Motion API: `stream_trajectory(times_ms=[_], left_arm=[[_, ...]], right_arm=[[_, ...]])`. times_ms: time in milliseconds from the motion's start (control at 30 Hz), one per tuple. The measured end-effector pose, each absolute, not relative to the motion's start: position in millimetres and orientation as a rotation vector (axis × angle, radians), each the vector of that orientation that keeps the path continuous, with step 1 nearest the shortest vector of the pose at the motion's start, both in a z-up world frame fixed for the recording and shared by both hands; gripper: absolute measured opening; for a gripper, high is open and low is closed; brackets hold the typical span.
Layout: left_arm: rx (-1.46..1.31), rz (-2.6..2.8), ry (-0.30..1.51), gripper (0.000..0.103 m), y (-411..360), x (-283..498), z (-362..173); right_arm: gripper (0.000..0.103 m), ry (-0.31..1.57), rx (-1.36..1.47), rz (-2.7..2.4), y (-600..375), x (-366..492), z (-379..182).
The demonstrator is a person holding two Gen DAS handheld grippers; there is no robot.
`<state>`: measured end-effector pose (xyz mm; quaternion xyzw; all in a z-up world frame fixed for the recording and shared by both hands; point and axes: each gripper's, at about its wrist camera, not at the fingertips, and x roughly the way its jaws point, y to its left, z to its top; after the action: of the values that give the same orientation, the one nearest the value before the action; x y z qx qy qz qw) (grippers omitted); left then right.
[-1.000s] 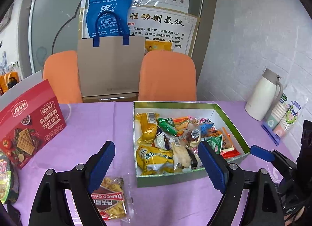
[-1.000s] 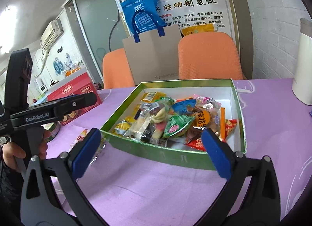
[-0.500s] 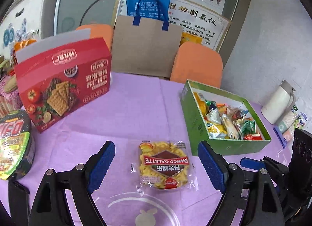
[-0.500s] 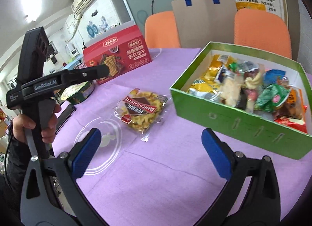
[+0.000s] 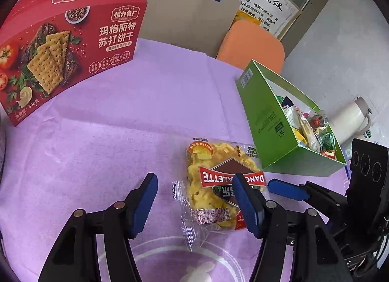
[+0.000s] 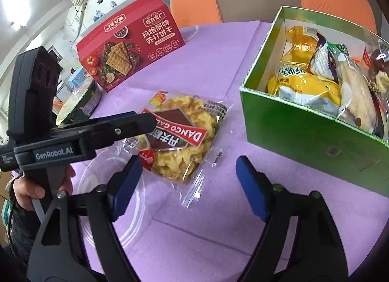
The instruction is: Organize snacks
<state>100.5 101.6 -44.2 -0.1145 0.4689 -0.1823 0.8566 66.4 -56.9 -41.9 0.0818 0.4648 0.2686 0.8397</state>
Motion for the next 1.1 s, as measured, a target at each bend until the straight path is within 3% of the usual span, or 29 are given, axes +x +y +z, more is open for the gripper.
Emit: stream_trajectory(times_ms=[167, 233, 300, 367, 700, 900, 1100], left_arm=[[-0.261, -0.423, 0.987, 0.049, 100, 97, -48], [-0.248, -0.417, 0.982, 0.045, 97, 96, -46], [-0.247, -0.413, 0.970, 0.036, 97, 93, -43], [-0.247, -0.404, 0.964, 0.031, 96, 90, -39], [-0.190, -0.451, 0.822, 0.029, 66, 62, 25], [-0.112, -0.534, 0.719, 0.029, 7, 71, 75], [-0.078, -0.642, 0.710, 0.029, -68, 105, 88]], right_arm=[[0.062, 0.984, 0.152, 0.568, -51, 72, -44], [0.062, 0.977, 0.147, 0.567, -48, 73, -44], [0.053, 0.972, 0.159, 0.568, -49, 74, -45], [0.032, 0.964, 0.193, 0.572, -55, 74, -45], [0.026, 0.825, 0.212, 0.575, -87, 43, 2], [0.026, 0.675, 0.241, 0.515, -140, 30, 51], [0.026, 0.625, 0.277, 0.385, -207, 33, 71]])
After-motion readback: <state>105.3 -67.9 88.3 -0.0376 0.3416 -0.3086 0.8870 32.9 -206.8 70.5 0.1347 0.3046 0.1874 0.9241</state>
